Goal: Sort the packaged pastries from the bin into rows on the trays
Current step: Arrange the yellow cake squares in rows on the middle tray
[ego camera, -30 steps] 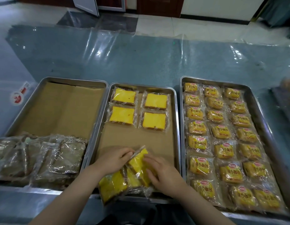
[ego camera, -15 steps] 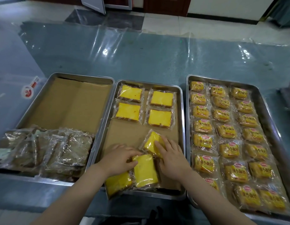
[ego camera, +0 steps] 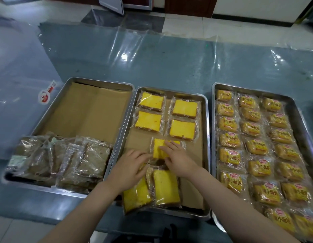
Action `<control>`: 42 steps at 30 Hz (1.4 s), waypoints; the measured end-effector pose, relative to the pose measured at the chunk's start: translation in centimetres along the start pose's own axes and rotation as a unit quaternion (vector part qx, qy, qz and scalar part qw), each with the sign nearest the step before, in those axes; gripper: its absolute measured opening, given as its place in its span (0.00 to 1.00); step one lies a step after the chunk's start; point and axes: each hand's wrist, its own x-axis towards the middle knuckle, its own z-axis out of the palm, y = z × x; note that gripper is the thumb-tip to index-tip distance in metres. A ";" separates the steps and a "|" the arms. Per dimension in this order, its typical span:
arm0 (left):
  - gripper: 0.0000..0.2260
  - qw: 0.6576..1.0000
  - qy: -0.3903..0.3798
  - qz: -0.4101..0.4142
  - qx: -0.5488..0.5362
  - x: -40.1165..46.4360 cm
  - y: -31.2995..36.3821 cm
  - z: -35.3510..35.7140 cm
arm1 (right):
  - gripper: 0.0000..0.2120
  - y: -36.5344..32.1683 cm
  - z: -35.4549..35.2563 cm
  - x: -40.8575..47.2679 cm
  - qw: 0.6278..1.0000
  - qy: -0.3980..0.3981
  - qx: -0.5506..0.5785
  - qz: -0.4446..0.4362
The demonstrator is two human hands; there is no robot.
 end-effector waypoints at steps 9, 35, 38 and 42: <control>0.31 0.986 -0.063 -0.049 0.149 0.6 -1.8 -1.1 | 0.25 -4.7 0.4 3.3 0.984 -0.013 0.180 0.011; 0.20 0.995 -0.085 0.019 0.049 -0.1 3.2 -0.3 | 0.24 -0.8 1.2 -6.5 0.980 0.064 0.166 0.086; 0.21 0.995 -0.090 0.003 0.053 0.2 4.1 0.4 | 0.23 -0.6 2.5 -8.5 0.987 0.071 0.131 0.062; 0.23 0.990 -0.104 -0.026 0.088 1.1 4.7 1.0 | 0.30 -1.6 4.1 -10.3 0.990 0.064 0.103 0.076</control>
